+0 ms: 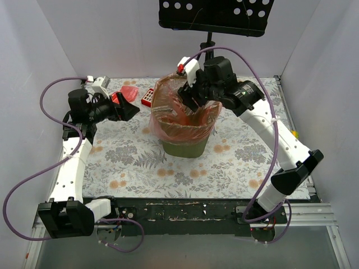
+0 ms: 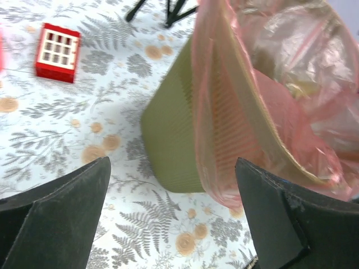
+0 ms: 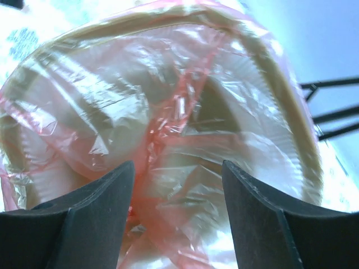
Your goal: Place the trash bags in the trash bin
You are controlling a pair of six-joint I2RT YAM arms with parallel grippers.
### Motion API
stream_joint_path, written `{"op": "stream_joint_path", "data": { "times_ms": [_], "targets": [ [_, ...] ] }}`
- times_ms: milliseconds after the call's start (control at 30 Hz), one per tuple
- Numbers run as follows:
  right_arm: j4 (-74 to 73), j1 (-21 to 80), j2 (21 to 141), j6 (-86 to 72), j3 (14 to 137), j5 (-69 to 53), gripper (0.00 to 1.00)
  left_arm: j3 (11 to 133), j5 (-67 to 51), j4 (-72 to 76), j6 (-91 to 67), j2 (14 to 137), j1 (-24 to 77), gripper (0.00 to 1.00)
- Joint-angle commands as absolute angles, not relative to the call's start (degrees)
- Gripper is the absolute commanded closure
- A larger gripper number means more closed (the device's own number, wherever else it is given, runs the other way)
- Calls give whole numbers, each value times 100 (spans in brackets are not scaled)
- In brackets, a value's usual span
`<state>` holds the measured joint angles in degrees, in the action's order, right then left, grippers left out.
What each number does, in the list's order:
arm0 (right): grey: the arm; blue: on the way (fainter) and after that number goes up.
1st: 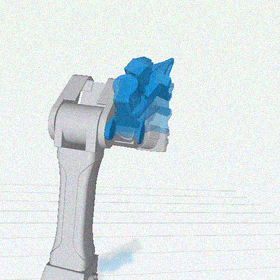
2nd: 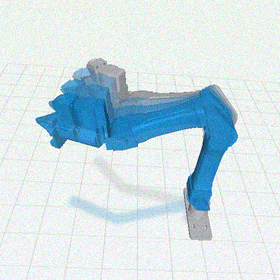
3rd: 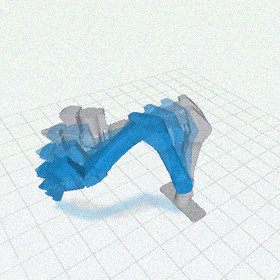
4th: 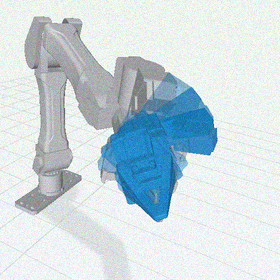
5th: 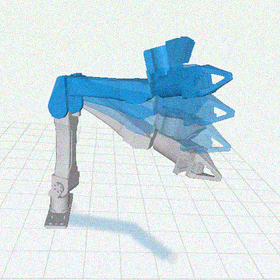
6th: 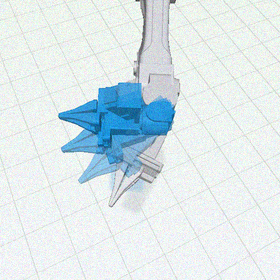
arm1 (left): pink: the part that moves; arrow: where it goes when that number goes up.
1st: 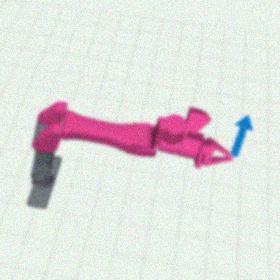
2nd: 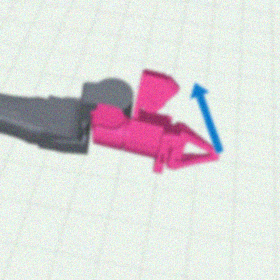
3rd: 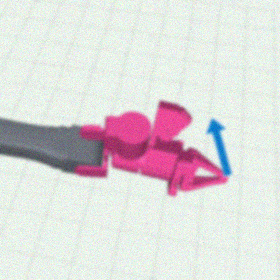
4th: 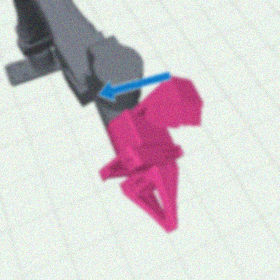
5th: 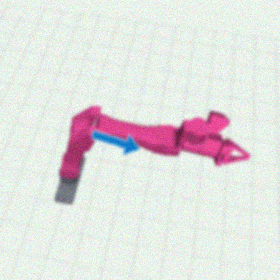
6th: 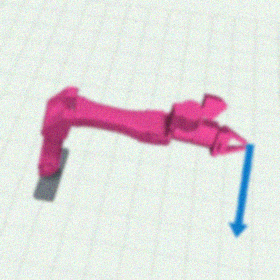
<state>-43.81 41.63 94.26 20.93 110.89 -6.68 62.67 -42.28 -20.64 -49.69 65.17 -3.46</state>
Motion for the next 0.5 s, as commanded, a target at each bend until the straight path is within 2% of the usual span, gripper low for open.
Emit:
{"op": "stream_joint_path", "data": {
  "times_ms": [0,200,333,467],
  "targets": [
    [-4694,4140,9308,827,11268,587,26,6723,-3245,-2821,-4728,6627,-413,2],
    [-4000,4140,8912,747,10714,1317,21,7215,-1901,-2900,-5053,6864,-413,2],
    [-3561,4114,8938,922,11064,2055,21,8101,-627,-3338,-5080,7355,-413,2],
    [-3445,3903,9210,905,11898,2179,20,8814,-115,-3498,-5115,7725,-413,2]
  ]
}}
